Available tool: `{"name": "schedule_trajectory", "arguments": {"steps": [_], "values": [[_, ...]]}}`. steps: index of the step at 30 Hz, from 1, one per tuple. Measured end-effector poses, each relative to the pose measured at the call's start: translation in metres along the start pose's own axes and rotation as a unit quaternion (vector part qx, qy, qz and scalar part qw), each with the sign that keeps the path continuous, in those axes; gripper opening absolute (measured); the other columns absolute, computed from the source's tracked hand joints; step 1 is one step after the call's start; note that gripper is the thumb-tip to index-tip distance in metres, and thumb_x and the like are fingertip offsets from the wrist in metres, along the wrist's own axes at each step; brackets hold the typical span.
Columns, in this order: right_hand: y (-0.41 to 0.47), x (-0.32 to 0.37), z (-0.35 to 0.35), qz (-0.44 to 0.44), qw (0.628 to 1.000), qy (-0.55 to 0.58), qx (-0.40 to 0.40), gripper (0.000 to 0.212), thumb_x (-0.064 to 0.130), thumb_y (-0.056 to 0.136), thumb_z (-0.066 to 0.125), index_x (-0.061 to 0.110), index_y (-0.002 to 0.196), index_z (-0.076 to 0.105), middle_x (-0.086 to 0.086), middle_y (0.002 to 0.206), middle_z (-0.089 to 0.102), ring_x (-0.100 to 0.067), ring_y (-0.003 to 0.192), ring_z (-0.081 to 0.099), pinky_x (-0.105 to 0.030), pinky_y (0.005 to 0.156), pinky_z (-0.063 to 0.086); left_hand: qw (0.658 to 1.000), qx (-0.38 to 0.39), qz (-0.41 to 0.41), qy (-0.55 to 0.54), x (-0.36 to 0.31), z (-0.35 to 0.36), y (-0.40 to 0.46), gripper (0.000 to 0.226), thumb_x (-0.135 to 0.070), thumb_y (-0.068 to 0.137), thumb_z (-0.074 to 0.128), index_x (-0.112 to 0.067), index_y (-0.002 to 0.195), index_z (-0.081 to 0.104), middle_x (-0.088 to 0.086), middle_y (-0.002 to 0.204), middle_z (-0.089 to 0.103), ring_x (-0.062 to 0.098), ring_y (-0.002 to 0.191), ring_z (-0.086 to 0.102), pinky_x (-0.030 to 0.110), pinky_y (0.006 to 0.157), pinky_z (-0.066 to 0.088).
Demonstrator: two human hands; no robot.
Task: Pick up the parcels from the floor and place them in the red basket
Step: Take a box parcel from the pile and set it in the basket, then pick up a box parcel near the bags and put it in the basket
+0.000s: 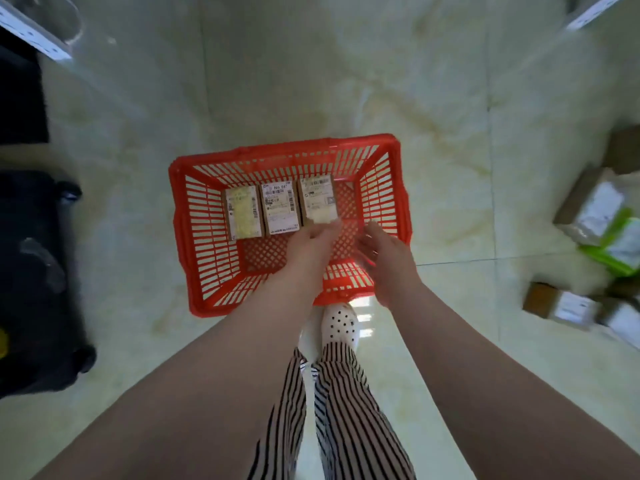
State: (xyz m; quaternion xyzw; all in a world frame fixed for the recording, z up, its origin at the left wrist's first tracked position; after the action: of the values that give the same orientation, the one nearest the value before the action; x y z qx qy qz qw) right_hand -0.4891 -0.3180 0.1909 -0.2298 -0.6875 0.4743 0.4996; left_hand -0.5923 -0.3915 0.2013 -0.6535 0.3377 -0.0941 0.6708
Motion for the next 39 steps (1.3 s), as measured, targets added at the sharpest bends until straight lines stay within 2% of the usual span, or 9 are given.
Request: {"name": "schedule_trajectory", "arguments": {"steps": [3, 7, 9, 13, 18, 22, 28, 33, 39], "values": [[-0.079, 0.033, -0.04, -0.025, 0.996, 0.078, -0.025, 0.026, 0.019, 0.099, 0.054, 0.003, 0.119, 0.062, -0.013, 0.108, 0.067, -0.015, 0.087, 0.066, -0.018, 0.062, 0.054, 0.998, 0.045, 0.05, 0.014, -0.024, 0.015, -0.088, 0.026, -0.02, 0.089, 0.068, -0.006, 0.111, 0.066, 0.004, 0.091, 0.071, 0.012, 0.072, 0.066, 0.018, 0.056, 0.052], [-0.159, 0.07, -0.108, -0.026, 0.971, 0.221, -0.089, 0.024, 0.032, 0.094, 0.061, 0.009, 0.102, 0.065, -0.005, 0.094, 0.07, -0.017, 0.088, 0.066, -0.027, 0.078, 0.052, 0.989, 0.099, 0.075, 0.079, -0.038, 0.056, -0.178, 0.023, -0.018, 0.089, 0.067, -0.002, 0.106, 0.067, 0.014, 0.096, 0.07, 0.022, 0.081, 0.064, 0.037, 0.081, 0.057], [-0.185, 0.081, -0.145, -0.039, 0.957, 0.263, -0.119, 0.027, 0.031, 0.094, 0.061, 0.007, 0.107, 0.065, -0.006, 0.098, 0.07, -0.018, 0.092, 0.065, -0.026, 0.078, 0.053, 0.98, 0.129, 0.092, 0.119, -0.042, 0.086, -0.211, 0.016, -0.015, 0.088, 0.067, -0.004, 0.1, 0.067, 0.017, 0.099, 0.068, 0.021, 0.081, 0.061, 0.032, 0.076, 0.053], [-0.209, 0.08, -0.218, -0.037, 0.935, 0.311, -0.163, 0.035, 0.03, 0.092, 0.064, 0.004, 0.116, 0.065, -0.009, 0.104, 0.07, -0.019, 0.094, 0.065, -0.026, 0.077, 0.052, 0.953, 0.193, 0.115, 0.203, -0.037, 0.154, -0.257, 0.028, -0.015, 0.087, 0.068, -0.005, 0.113, 0.064, 0.012, 0.096, 0.066, 0.017, 0.081, 0.058, 0.023, 0.071, 0.046], [-0.216, 0.079, -0.311, -0.018, 0.919, 0.349, -0.183, 0.035, 0.03, 0.09, 0.068, 0.007, 0.116, 0.065, -0.011, 0.109, 0.07, -0.022, 0.099, 0.066, -0.029, 0.084, 0.053, 0.946, 0.173, 0.114, 0.25, -0.016, 0.243, -0.285, 0.01, -0.019, 0.088, 0.069, -0.016, 0.096, 0.067, 0.006, 0.091, 0.063, 0.019, 0.084, 0.057, 0.03, 0.084, 0.047], [-0.218, 0.105, -0.395, -0.015, 0.916, 0.355, -0.186, 0.029, 0.029, 0.09, 0.068, 0.01, 0.111, 0.066, -0.009, 0.106, 0.071, -0.021, 0.098, 0.066, -0.029, 0.083, 0.053, 0.952, 0.168, 0.099, 0.238, -0.007, 0.323, -0.317, 0.009, -0.021, 0.089, 0.068, -0.017, 0.096, 0.066, 0.003, 0.089, 0.063, 0.016, 0.083, 0.057, 0.036, 0.096, 0.048], [-0.194, 0.152, -0.447, -0.024, 0.914, 0.363, -0.177, 0.013, 0.03, 0.088, 0.07, 0.018, 0.093, 0.066, -0.008, 0.103, 0.071, -0.018, 0.088, 0.066, -0.029, 0.076, 0.052, 0.952, 0.17, 0.111, 0.228, -0.018, 0.381, -0.322, 0.018, -0.023, 0.089, 0.067, -0.013, 0.104, 0.066, 0.008, 0.107, 0.067, 0.02, 0.1, 0.062, 0.038, 0.101, 0.049], [-0.165, 0.179, -0.476, -0.001, 0.903, 0.381, -0.2, 0.024, 0.031, 0.087, 0.071, 0.014, 0.103, 0.066, -0.009, 0.105, 0.071, -0.023, 0.093, 0.066, -0.03, 0.075, 0.053, 0.939, 0.183, 0.116, 0.269, -0.036, 0.438, -0.308, 0.038, -0.025, 0.087, 0.068, -0.006, 0.12, 0.064, 0.011, 0.115, 0.067, 0.019, 0.1, 0.061, 0.037, 0.1, 0.049], [-0.124, 0.2, -0.514, 0.015, 0.873, 0.43, -0.228, 0.039, 0.03, 0.088, 0.07, 0.01, 0.121, 0.064, -0.01, 0.11, 0.07, -0.02, 0.096, 0.066, -0.029, 0.08, 0.054, 0.909, 0.209, 0.12, 0.339, -0.059, 0.512, -0.28, 0.039, -0.026, 0.09, 0.065, -0.005, 0.123, 0.062, 0.01, 0.113, 0.067, 0.023, 0.107, 0.062, 0.038, 0.101, 0.049]]}}
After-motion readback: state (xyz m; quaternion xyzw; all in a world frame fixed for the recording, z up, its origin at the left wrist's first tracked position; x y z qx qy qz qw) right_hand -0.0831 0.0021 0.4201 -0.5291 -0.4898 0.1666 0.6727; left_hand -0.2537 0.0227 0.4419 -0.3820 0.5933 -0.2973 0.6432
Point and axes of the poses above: each hand's wrist, its own y-axis towards the middle knuckle, its own z-axis out of the palm, x = y × z, the point moved 2 cm from there along y, towards the middle knuckle
